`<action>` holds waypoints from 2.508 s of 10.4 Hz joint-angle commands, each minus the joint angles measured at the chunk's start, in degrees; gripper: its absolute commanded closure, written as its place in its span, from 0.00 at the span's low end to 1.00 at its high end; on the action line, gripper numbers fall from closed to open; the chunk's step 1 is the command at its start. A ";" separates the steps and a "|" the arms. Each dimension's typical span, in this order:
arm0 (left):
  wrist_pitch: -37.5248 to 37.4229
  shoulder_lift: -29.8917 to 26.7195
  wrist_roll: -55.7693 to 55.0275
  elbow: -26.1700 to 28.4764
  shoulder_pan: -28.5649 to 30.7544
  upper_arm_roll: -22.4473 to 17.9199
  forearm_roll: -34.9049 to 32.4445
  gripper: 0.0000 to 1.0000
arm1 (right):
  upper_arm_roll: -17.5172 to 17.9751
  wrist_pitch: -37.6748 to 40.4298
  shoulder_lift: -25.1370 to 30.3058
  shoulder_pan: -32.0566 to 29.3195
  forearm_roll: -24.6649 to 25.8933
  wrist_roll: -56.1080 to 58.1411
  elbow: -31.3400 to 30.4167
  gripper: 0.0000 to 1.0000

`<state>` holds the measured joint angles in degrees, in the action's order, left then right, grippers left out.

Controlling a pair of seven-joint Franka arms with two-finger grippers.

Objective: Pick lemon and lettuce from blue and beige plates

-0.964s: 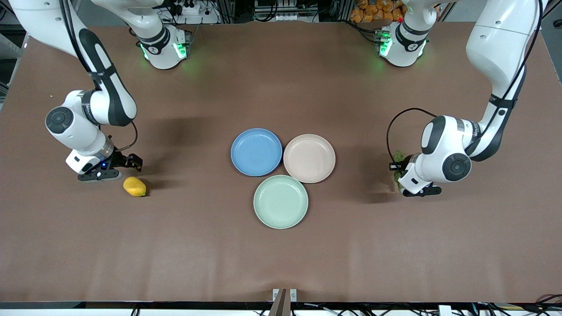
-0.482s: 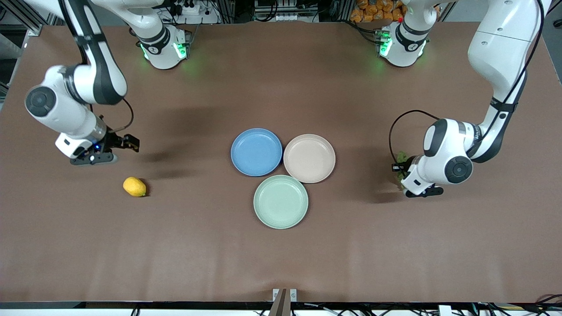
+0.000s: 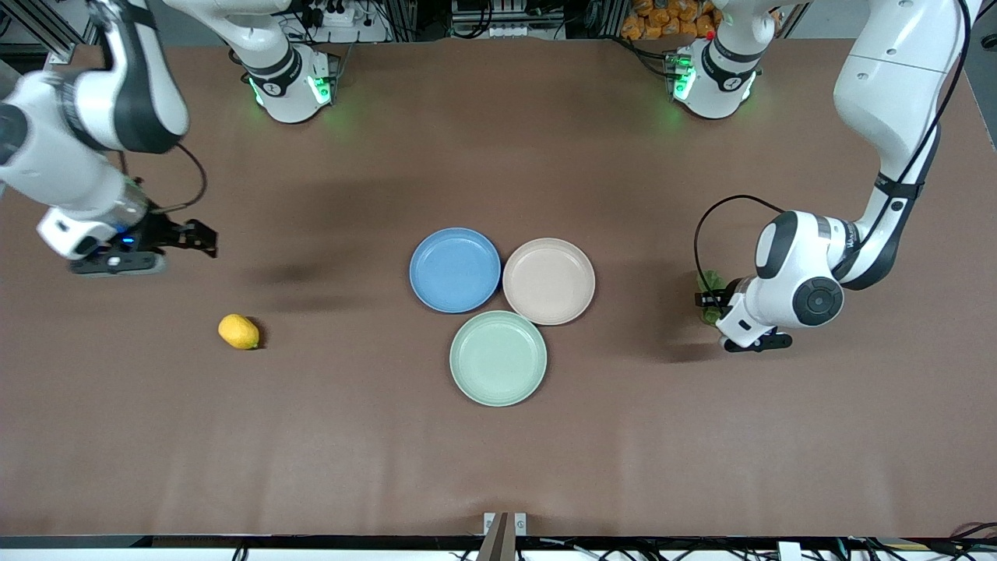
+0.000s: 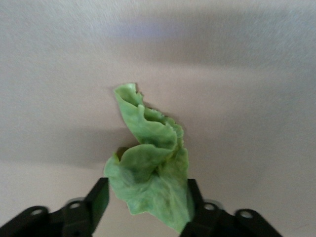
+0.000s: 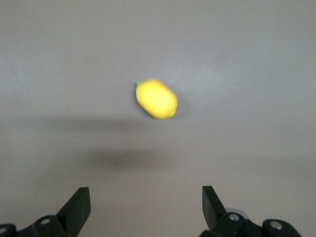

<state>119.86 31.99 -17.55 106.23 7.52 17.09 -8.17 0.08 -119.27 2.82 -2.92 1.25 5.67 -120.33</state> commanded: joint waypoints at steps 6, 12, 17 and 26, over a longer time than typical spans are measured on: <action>-18.08 -13.86 0.42 -11.22 -0.49 1.45 -1.50 0.00 | 0.63 27.75 -1.68 -1.57 -4.30 -3.20 28.64 0.00; -23.25 -23.01 0.68 -13.23 -0.32 1.54 -1.50 0.00 | 0.89 34.45 -1.33 -1.22 -4.33 -7.78 33.67 0.00; -28.98 -24.94 0.68 -17.90 -0.05 2.77 -0.80 0.00 | 0.89 33.31 -1.06 -0.16 2.71 -6.99 34.20 0.00; -29.34 -28.29 2.09 -17.81 -0.31 2.51 -0.27 0.00 | 0.63 31.83 -0.89 -2.18 -0.72 -4.00 33.76 0.00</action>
<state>91.42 4.92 -16.95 88.37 7.17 19.62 -8.21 0.14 -86.92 2.37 -4.11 1.18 0.77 -87.54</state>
